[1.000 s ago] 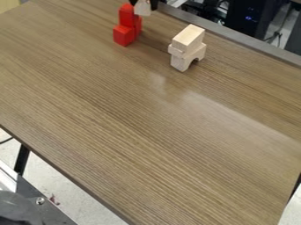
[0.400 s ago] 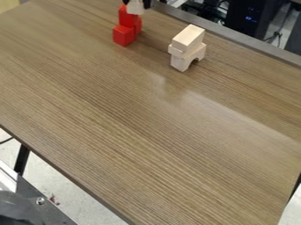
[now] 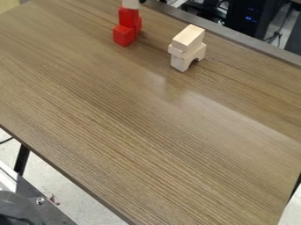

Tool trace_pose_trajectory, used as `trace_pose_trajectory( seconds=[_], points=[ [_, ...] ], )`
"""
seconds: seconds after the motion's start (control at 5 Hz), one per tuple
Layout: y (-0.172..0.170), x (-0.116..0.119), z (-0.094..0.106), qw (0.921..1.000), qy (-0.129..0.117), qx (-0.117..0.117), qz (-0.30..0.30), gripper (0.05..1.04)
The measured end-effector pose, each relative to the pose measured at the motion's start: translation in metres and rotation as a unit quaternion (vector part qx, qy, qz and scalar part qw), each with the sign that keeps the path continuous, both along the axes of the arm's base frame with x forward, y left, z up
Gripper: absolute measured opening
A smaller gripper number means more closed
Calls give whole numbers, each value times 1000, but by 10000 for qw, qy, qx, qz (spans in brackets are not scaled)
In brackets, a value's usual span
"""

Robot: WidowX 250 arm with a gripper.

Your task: Move the rectangular block put on top of the red arch

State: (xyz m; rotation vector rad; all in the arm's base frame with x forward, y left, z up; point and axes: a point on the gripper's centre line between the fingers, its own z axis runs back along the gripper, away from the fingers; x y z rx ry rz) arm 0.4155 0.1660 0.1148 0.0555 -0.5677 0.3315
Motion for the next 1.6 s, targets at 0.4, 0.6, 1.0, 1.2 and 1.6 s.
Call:
trace_pose_trajectory(
  seconds=[0.4, 0.6, 1.0, 1.2, 1.6],
  points=[
    [6, -3, 0, 10000, 41, 77, 19, 532],
    [10, -6, -1, 9998, 111, 140, 16, 532],
    [14, -12, -4, 9996, 261, 113, 62, 532],
    [15, -13, -4, 9995, 290, 145, 29, 532],
    [13, -15, -8, 9992, 355, 170, -43, 532]
  ],
)
